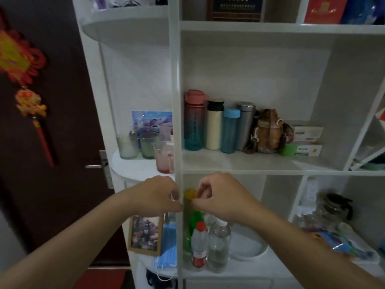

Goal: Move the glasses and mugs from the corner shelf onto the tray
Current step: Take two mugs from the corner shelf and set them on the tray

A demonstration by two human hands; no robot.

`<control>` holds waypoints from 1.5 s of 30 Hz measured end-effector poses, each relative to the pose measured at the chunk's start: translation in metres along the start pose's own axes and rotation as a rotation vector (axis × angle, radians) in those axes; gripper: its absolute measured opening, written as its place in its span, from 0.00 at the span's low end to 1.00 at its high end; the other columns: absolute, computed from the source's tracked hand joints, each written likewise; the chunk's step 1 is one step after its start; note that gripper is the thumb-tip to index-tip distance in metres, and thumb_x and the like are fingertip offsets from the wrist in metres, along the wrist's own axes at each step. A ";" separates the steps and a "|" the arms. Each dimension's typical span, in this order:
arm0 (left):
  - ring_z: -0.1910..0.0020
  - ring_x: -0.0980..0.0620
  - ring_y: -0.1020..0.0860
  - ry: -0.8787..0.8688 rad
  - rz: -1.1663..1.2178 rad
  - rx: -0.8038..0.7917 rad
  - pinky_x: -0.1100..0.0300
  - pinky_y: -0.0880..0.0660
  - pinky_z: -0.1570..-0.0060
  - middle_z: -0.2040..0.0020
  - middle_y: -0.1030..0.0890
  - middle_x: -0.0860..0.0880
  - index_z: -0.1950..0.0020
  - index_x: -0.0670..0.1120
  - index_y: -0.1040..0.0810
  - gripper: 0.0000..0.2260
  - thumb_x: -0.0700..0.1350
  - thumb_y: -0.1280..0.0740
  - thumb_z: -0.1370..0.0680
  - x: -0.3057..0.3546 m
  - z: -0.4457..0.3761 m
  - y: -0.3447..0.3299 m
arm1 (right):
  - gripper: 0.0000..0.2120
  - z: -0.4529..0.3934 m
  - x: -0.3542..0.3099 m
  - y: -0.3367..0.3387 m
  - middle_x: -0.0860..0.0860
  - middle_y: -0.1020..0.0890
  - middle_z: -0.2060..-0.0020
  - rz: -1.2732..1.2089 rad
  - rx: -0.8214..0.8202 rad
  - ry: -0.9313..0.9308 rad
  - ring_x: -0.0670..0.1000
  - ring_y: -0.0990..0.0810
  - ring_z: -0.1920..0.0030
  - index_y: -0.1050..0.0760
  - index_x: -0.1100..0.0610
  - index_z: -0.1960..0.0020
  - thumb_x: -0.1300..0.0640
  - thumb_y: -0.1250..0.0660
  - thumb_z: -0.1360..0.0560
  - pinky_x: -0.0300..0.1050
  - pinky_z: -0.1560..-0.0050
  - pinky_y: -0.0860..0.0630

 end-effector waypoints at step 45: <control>0.39 0.42 0.25 0.216 0.757 0.616 0.51 0.28 0.42 0.35 0.24 0.42 0.29 0.41 0.33 0.36 0.48 0.20 0.32 -0.282 -0.124 0.079 | 0.17 -0.198 -0.107 -0.044 0.49 0.30 0.64 0.846 0.049 -0.223 0.55 0.32 0.53 0.31 0.55 0.55 0.45 0.30 0.33 0.52 0.49 0.38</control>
Point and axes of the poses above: each hand's wrist, its own z-axis away from the middle knuckle, its own y-axis out of the back of the hand, x = y × z, the point moved 7 cm from there along -z, towards the middle knuckle
